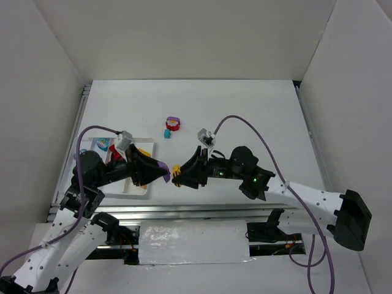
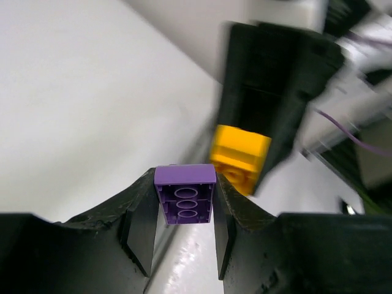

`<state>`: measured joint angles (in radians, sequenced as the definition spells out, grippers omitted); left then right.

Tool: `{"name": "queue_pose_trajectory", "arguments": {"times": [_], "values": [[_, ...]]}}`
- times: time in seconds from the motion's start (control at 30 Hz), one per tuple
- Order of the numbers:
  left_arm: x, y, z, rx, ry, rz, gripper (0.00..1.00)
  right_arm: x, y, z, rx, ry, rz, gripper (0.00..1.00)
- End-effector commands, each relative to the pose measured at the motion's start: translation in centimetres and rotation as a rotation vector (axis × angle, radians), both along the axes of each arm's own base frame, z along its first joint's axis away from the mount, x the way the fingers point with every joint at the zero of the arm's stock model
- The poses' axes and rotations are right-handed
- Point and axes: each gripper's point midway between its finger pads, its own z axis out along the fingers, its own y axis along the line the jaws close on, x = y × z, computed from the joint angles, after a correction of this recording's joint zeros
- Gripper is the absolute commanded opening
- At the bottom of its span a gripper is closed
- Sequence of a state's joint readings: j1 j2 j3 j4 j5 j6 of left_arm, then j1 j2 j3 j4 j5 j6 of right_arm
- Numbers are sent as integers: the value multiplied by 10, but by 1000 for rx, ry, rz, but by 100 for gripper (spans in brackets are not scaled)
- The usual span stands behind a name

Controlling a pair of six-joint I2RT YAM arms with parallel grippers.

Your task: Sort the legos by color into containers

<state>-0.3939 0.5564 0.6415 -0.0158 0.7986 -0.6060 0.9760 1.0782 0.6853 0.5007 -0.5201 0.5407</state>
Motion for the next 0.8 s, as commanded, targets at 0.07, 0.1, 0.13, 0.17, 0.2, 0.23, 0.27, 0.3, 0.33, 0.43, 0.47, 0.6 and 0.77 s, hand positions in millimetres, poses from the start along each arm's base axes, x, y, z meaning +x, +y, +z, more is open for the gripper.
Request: {"name": "queue_pose_trajectory", "arguments": {"times": [0.07, 0.1, 0.13, 0.17, 0.2, 0.23, 0.27, 0.3, 0.33, 0.43, 0.47, 0.6, 0.77], "values": [[80, 51, -33, 164, 148, 537, 0, 38, -14, -2, -7, 9, -236, 0], [87, 57, -33, 177, 176, 582, 0, 49, -17, -4, -14, 26, -297, 0], [90, 68, -50, 233, 255, 647, 0, 55, -16, -8, -28, 39, -327, 0], [110, 96, -69, 309, 322, 827, 0, 59, -17, -15, -53, 72, -352, 0], [117, 114, -68, 318, 371, 946, 0, 71, -17, -20, -69, 96, -413, 0], [125, 179, -89, 412, 502, 1318, 0, 76, -15, -28, -105, 130, -437, 0], [125, 180, -89, 413, 503, 1321, 0, 77, -16, -28, -106, 130, -440, 0], [123, 216, -95, 433, 560, 1512, 0, 77, -15, -32, -124, 133, -436, 0], [123, 229, -95, 428, 580, 1581, 0, 75, -12, -32, -131, 133, -418, 0], [126, 273, -92, 357, 606, 1827, 0, 73, -12, -31, -138, 129, -407, 0], [125, 289, -92, 341, 622, 1898, 0, 73, -12, -32, -144, 130, -404, 0], [118, 340, -102, 344, 724, 2133, 0, 67, -14, -30, -141, 130, -383, 0], [122, 380, -131, 257, 884, 2227, 0, 57, -9, -30, -126, 141, -322, 0]]}}
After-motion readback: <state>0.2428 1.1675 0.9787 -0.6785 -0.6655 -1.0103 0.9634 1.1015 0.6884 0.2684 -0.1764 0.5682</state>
